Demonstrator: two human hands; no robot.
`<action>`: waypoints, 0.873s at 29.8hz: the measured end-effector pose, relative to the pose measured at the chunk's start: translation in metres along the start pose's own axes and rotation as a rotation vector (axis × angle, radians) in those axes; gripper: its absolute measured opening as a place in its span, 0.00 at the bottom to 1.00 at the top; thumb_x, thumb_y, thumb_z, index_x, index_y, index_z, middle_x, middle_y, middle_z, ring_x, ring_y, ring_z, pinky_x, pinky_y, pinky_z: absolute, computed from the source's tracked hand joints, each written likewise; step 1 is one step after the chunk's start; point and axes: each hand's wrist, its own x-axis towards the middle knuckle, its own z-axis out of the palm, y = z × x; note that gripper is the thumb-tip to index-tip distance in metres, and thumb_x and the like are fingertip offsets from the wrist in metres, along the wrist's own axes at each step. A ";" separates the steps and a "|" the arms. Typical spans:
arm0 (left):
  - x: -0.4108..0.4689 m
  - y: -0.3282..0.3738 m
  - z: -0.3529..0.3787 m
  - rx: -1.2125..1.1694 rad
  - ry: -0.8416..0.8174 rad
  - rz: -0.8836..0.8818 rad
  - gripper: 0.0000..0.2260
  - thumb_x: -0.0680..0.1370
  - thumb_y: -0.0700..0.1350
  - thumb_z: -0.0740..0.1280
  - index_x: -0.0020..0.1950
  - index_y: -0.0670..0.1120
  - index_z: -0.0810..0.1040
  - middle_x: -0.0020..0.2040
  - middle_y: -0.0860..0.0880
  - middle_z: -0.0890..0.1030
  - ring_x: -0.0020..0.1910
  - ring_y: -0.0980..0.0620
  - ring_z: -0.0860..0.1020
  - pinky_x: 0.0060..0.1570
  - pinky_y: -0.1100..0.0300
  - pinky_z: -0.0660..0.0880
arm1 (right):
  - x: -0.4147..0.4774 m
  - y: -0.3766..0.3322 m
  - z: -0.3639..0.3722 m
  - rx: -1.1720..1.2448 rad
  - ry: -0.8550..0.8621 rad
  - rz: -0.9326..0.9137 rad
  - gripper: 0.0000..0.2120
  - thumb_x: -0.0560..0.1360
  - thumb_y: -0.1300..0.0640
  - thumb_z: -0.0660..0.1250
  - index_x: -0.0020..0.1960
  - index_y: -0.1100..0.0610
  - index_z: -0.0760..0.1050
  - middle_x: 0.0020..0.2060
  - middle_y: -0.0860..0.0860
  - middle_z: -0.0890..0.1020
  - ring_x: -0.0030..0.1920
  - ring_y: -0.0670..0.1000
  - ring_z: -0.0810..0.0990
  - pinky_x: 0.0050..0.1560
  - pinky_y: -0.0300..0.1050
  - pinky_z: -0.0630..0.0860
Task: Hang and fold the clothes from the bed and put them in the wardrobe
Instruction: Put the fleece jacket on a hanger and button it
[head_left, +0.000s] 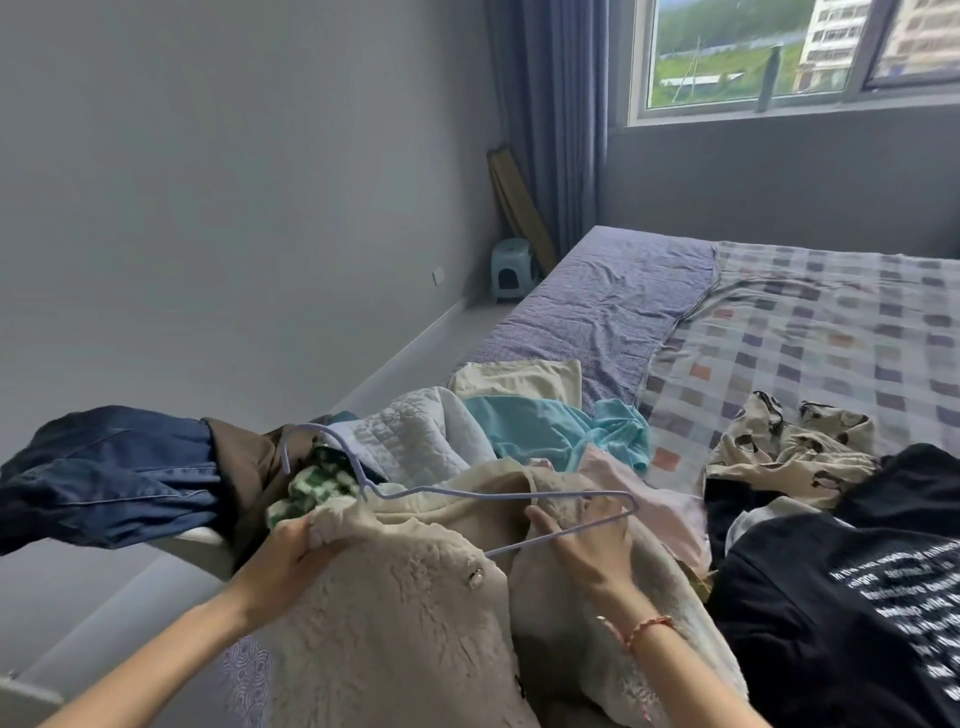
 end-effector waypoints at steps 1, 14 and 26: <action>-0.001 0.002 0.001 -0.007 -0.003 0.007 0.14 0.70 0.64 0.63 0.55 0.69 0.75 0.55 0.69 0.78 0.55 0.68 0.76 0.55 0.70 0.73 | -0.001 -0.004 0.013 -0.147 -0.024 0.060 0.40 0.70 0.35 0.65 0.73 0.58 0.59 0.70 0.58 0.65 0.71 0.60 0.63 0.69 0.52 0.59; 0.026 -0.002 0.008 0.347 -0.133 0.203 0.36 0.75 0.70 0.45 0.50 0.44 0.81 0.46 0.50 0.83 0.46 0.55 0.81 0.47 0.65 0.72 | 0.044 0.033 -0.052 -0.022 -0.031 0.186 0.14 0.70 0.58 0.63 0.53 0.61 0.78 0.48 0.58 0.81 0.46 0.56 0.77 0.43 0.43 0.70; 0.076 0.043 0.001 0.672 -0.001 -0.214 0.17 0.77 0.37 0.56 0.64 0.42 0.72 0.59 0.39 0.78 0.58 0.41 0.77 0.56 0.53 0.73 | 0.068 -0.057 -0.158 -0.422 -0.160 -0.147 0.18 0.67 0.58 0.74 0.55 0.59 0.76 0.44 0.52 0.76 0.42 0.51 0.74 0.38 0.39 0.70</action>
